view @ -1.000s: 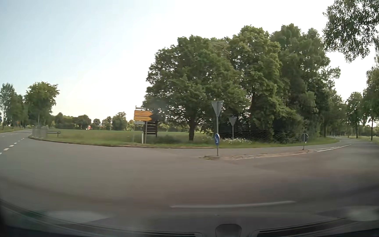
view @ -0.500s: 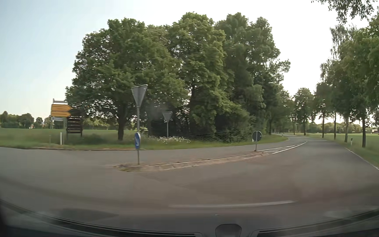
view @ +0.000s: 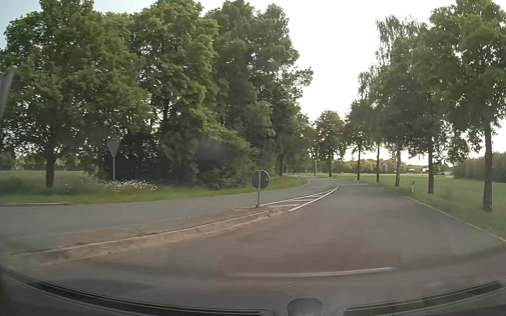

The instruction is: Follow the waypoints while adhering to traffic rules and regulations

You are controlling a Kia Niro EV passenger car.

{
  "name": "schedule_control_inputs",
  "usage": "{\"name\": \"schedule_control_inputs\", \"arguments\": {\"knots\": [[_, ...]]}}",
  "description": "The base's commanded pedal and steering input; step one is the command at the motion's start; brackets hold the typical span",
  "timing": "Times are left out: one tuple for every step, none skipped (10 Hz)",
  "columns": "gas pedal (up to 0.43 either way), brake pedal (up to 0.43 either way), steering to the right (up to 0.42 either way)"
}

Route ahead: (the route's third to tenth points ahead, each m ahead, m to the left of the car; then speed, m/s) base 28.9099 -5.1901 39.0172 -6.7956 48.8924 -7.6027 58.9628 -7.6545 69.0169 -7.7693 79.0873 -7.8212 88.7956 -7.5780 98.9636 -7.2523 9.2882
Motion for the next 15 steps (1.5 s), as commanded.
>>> {"name": "schedule_control_inputs", "arguments": {"knots": [[0.319, 0.006, 0.206], [0.331, 0.006, 0.184], [0.37, 0.006, 0.153], [0.37, 0.006, 0.133], [0.37, 0.006, 0.104], [0.429, 0.006, 0.074], [0.429, 0.006, 0.051], [0.429, 0.006, 0.028], [0.441, 0.006, 0.018], [0.461, 0.006, 0.012], [0.461, 0.006, 0.01], [0.461, 0.012, 0.007], [0.469, 0.006, 0.004], [0.469, 0.006, 0.001], [0.469, 0.006, 0.0]]}}
